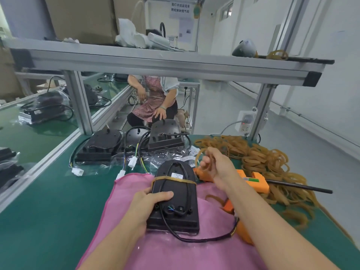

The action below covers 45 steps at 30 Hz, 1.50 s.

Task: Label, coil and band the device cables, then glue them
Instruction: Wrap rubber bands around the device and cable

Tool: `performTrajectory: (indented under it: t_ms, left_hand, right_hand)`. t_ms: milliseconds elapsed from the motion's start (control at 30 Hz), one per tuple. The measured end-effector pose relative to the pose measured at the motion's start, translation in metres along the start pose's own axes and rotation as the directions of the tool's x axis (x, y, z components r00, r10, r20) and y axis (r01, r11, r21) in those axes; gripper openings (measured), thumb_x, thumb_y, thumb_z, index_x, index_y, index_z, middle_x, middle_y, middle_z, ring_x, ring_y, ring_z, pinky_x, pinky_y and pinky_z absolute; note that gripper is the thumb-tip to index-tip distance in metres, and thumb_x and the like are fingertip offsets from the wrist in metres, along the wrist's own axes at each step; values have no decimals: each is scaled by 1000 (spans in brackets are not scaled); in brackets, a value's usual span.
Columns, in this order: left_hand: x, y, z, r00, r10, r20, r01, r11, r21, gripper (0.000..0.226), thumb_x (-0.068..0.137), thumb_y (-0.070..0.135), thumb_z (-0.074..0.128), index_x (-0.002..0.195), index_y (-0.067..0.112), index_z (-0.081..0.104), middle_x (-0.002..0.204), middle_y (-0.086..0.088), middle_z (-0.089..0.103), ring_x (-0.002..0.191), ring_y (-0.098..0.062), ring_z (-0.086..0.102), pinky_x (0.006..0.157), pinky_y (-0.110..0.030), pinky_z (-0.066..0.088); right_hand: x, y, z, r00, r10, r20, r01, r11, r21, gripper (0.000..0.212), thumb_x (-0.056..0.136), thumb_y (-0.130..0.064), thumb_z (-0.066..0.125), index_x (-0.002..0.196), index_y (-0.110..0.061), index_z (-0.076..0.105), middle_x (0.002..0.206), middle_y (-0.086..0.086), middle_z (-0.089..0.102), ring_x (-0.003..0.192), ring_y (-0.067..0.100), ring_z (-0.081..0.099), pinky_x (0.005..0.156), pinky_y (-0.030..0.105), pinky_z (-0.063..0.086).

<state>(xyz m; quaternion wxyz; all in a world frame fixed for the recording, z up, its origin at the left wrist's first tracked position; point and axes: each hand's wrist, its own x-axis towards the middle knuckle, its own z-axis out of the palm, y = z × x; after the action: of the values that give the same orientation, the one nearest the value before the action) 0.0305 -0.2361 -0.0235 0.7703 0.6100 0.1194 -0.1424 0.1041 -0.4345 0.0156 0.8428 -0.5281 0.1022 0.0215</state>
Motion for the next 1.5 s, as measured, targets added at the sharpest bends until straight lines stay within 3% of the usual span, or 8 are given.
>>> performTrajectory:
  t_ms: [300,500,667,867,1100,1233,1333,1500]
  left_hand:
    - [3,0,4,997,-33,-71,36,998,41,27,75,7,77,100,-1,70,83,-21,74,65,-31,71,55,-37,58]
    - [-2,4,4,993,-38,-110,37,999,-10,30,74,4,76,102,-5,69,83,-24,73,64,-33,69,55,-41,60]
    - [-8,7,3,984,11,-176,-39,987,-157,26,74,6,77,98,1,68,69,-16,73,52,-27,69,44,-36,55]
    - [-14,24,6,979,43,-200,-112,931,-347,22,76,13,77,95,11,67,65,-11,72,50,-27,69,42,-34,53]
    - [-13,43,8,906,163,-391,-340,831,-440,22,77,12,79,86,18,60,79,-10,74,63,-26,72,53,-40,59]
    - [-13,41,14,835,250,-490,-453,818,-355,24,75,12,81,92,15,64,99,-14,73,95,-32,70,91,-52,54]
    - [-13,36,18,807,278,-521,-485,815,-318,33,74,12,81,103,10,66,100,-14,73,99,-33,69,94,-51,52]
    - [-12,29,15,809,322,-492,-494,827,-270,32,74,11,81,103,13,68,93,-7,75,91,-27,72,90,-47,55]
  right_hand:
    - [-63,9,15,948,139,288,-243,898,367,19,79,-21,66,68,-6,64,64,5,64,56,13,66,47,18,55]
    - [-88,10,7,898,57,437,-282,835,472,44,77,10,49,118,1,64,119,19,67,99,29,70,80,35,60]
    - [-100,20,-2,976,29,215,-69,981,181,41,83,8,55,117,-14,61,105,6,74,73,13,72,57,19,57]
    - [-113,23,-21,990,30,137,-71,949,308,37,92,8,46,115,-15,63,106,5,74,61,11,70,50,18,56]
    - [-143,20,-24,987,123,103,-143,967,213,42,68,-51,59,63,-10,65,52,2,51,33,3,35,28,11,27]
    - [-151,34,3,871,243,426,-256,966,-28,72,73,-67,38,79,-6,77,81,9,74,45,8,50,43,16,41]
    - [-141,44,23,923,219,315,-170,969,-177,68,76,-61,42,106,-5,66,100,11,75,50,5,54,47,14,45]
    - [-119,52,30,994,33,-101,-24,996,86,26,74,-28,72,83,-4,68,69,9,62,40,3,44,38,14,40]
